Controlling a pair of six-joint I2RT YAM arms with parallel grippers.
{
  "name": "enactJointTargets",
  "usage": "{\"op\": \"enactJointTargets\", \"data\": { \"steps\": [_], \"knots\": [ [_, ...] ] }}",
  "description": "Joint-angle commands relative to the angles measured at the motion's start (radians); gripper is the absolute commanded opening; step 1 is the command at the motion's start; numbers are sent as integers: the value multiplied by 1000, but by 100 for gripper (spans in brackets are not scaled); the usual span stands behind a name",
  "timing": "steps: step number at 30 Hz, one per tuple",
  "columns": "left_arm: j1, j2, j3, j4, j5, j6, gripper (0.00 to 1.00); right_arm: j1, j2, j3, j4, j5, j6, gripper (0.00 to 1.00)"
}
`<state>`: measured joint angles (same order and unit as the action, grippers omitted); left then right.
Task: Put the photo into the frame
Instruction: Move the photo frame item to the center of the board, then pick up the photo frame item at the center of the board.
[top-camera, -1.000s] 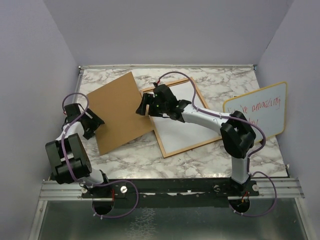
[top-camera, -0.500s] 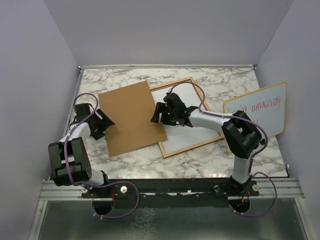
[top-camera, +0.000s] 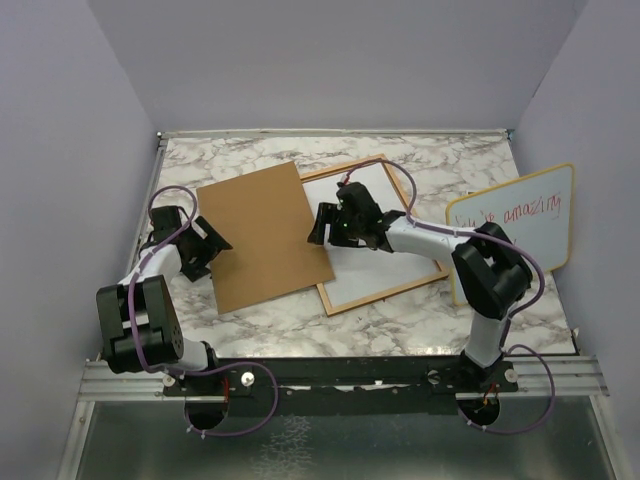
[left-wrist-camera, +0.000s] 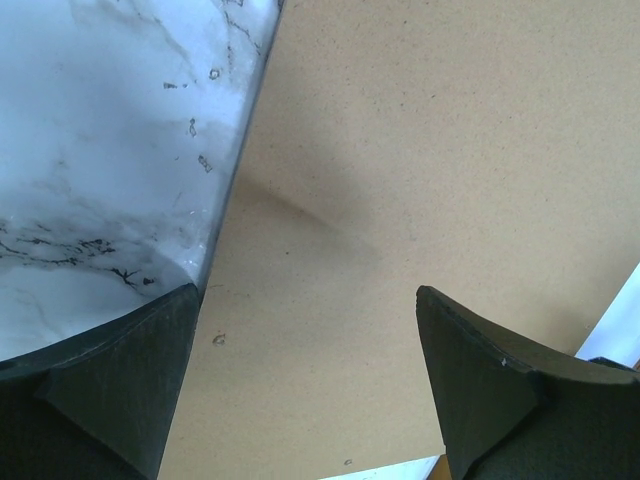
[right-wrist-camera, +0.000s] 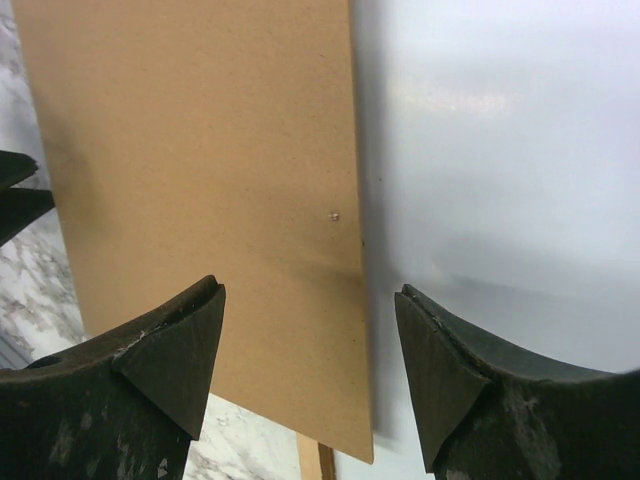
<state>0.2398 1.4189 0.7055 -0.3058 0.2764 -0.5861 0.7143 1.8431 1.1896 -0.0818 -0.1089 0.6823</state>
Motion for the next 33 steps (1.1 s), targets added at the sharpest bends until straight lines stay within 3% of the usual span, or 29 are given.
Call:
{"op": "enactJointTargets", "data": {
  "steps": [1, 17, 21, 25, 33],
  "knots": [
    [-8, -11, -24, -88, -34, 6, 91, -4, 48, 18, -18, -21, -2, 72],
    [-25, 6, -44, -44, 56, 8, 86, -4, 56, -7, 133, -335, 4, 67],
    [-25, 2, -46, -42, 56, 5, 86, -11, 13, -46, 179, -368, 85, 60],
    [-25, -3, -48, -40, 58, 3, 85, -24, -23, -125, 338, -463, 194, 55],
    [-27, -1, -56, -21, 78, -7, 85, -24, -40, -152, 464, -581, 251, 57]
  ]
}}
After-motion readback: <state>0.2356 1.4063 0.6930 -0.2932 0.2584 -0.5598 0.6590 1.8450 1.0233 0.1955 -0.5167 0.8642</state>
